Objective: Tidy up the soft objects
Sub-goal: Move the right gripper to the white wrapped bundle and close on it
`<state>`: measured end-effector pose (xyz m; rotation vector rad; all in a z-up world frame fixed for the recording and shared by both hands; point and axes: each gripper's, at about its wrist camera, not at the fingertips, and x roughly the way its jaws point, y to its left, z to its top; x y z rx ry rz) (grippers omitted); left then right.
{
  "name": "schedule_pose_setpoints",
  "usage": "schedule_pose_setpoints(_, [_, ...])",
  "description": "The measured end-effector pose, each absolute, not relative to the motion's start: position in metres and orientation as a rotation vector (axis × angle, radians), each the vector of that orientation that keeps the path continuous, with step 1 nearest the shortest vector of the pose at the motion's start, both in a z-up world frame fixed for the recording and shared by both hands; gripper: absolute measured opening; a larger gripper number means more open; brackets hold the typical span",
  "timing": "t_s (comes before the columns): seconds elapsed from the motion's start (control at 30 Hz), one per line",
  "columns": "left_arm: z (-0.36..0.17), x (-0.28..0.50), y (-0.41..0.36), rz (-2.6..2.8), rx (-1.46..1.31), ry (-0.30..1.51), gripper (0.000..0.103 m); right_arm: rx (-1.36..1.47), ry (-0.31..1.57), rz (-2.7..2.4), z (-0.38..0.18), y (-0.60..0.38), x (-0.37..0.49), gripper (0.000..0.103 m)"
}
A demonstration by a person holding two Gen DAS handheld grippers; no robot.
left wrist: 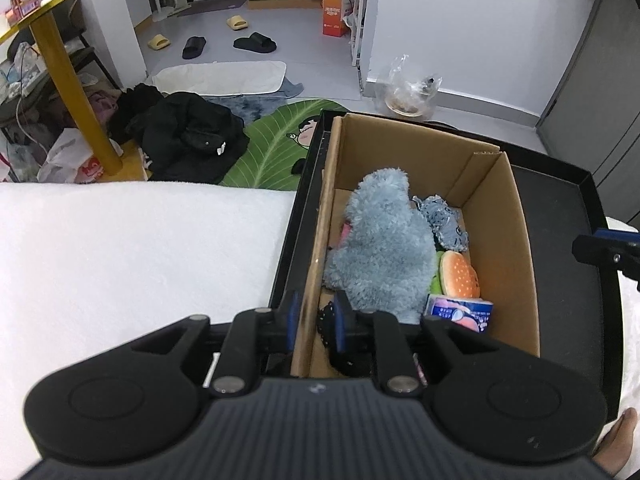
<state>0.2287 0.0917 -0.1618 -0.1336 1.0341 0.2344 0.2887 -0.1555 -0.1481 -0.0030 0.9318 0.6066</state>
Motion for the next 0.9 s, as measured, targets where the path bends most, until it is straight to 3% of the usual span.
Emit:
schedule_pose_setpoints(0.23, [-0.162, 0.237, 0.080, 0.277, -0.071, 1.024, 0.056, 0.043, 0.891, 0.589, -0.162, -0.179, 0.304, 0.051])
schedule_pose_setpoints(0.4, [-0.159, 0.244, 0.074, 0.312, -0.035, 1.003, 0.072, 0.045, 0.872, 0.586, -0.178, -0.191, 0.319, 0.052])
schedule_pose_setpoints(0.7, [-0.159, 0.261, 0.067, 0.349, 0.014, 0.994, 0.075, 0.111, 0.853, 0.619, -0.206, -0.183, 0.351, 0.052])
schedule_pose_setpoints(0.9, [-0.165, 0.275, 0.061, 0.371, 0.046, 1.004, 0.075, 0.144, 0.832, 0.633, -0.224, -0.179, 0.370, 0.063])
